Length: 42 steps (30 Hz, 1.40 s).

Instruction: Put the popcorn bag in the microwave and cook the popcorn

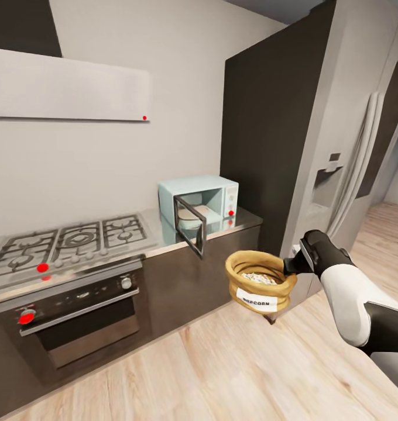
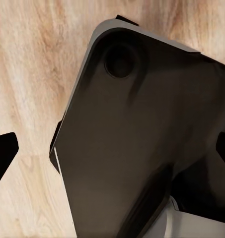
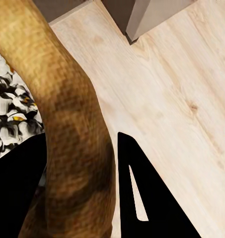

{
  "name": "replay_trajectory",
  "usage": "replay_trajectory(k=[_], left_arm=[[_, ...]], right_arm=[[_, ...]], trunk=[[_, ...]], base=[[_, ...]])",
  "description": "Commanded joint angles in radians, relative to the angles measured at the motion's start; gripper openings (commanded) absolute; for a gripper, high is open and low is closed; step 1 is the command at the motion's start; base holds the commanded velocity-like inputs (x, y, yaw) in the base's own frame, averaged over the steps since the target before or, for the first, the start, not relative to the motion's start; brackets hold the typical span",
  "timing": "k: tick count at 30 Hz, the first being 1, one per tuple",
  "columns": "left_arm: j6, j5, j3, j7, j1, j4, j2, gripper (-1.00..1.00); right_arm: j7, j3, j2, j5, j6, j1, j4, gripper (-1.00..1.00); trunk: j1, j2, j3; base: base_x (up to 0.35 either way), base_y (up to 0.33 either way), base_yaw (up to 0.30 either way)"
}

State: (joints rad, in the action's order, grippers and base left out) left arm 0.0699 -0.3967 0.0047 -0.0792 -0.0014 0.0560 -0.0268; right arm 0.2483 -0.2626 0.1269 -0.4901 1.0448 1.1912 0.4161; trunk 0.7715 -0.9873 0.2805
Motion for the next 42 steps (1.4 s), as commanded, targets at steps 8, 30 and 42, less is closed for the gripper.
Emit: replay_trajectory(k=[8, 30, 42], left_arm=[[0.004, -0.004, 0.0, -0.003, 0.0, 0.001, -0.001, 1.0], [0.006, -0.002, 0.001, -0.003, 0.0, 0.002, 0.001, 1.0], [0.007, -0.001, 0.001, -0.002, 0.0, 0.002, -0.001, 1.0]], right_arm=[[0.01, -0.006, -0.001, -0.011, 0.002, 0.001, 0.001, -1.0], [0.011, -0.006, -0.006, -0.01, 0.002, 0.001, 0.013, -1.0], [0.013, 0.083, -0.024, -0.003, 0.002, 0.001, 0.012, -1.0]], trunk=[[0.001, -0.001, 0.001], [0.001, -0.001, 0.001], [0.001, -0.001, 0.001]], base=[[0.289, -0.148, 0.001], [0.294, -0.118, 0.094], [0.04, -0.001, 0.0]])
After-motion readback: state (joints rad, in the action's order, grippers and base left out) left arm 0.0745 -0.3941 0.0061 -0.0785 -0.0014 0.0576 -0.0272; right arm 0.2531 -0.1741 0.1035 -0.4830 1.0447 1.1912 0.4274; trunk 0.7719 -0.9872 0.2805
